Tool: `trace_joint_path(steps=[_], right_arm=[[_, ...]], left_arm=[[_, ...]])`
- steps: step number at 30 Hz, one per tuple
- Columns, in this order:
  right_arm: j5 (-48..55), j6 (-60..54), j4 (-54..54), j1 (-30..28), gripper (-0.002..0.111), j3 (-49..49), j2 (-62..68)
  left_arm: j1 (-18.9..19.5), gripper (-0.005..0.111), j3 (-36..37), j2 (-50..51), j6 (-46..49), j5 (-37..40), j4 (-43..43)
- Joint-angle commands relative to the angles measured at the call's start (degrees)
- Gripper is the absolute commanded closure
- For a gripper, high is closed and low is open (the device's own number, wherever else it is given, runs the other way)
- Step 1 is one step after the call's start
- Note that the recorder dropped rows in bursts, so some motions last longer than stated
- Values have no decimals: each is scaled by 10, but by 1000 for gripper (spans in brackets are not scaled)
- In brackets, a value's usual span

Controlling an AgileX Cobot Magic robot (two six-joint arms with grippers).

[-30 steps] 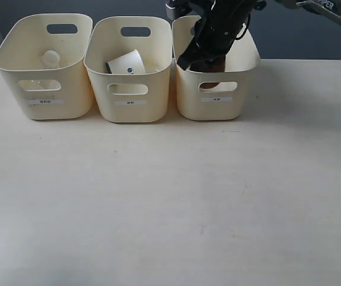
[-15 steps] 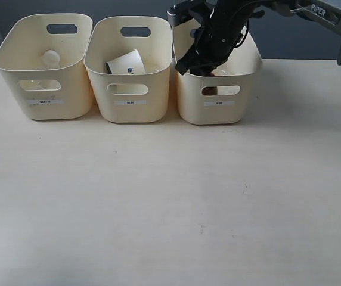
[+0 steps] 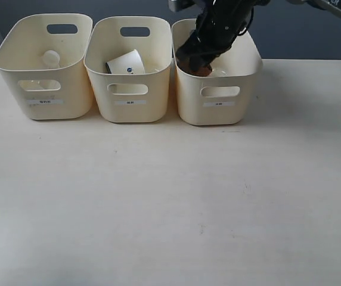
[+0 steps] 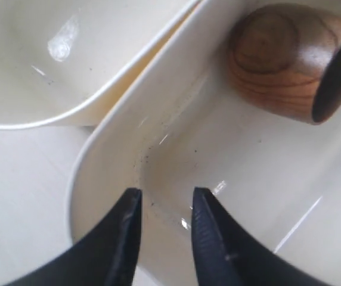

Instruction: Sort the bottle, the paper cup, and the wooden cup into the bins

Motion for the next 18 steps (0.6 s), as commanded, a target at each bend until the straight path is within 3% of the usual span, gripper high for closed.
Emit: trace_joint_path(steps=[1,5,16,18], right_arm=[[-12,3,-5,-3,78,-2,-58],[-15,5,-21,-7,81,-1,-108],[40,15,-16,-61,109,23,-199],[22,15,-8,-70,109,57,-227]], left_arm=[[-2,107,1,-3,-1,-4,1],[-2,107,1,-3,-1,-4,1],[-2,107,1,-3,-1,-4,2],[-2,107,1,-3,-1,-4,2]])
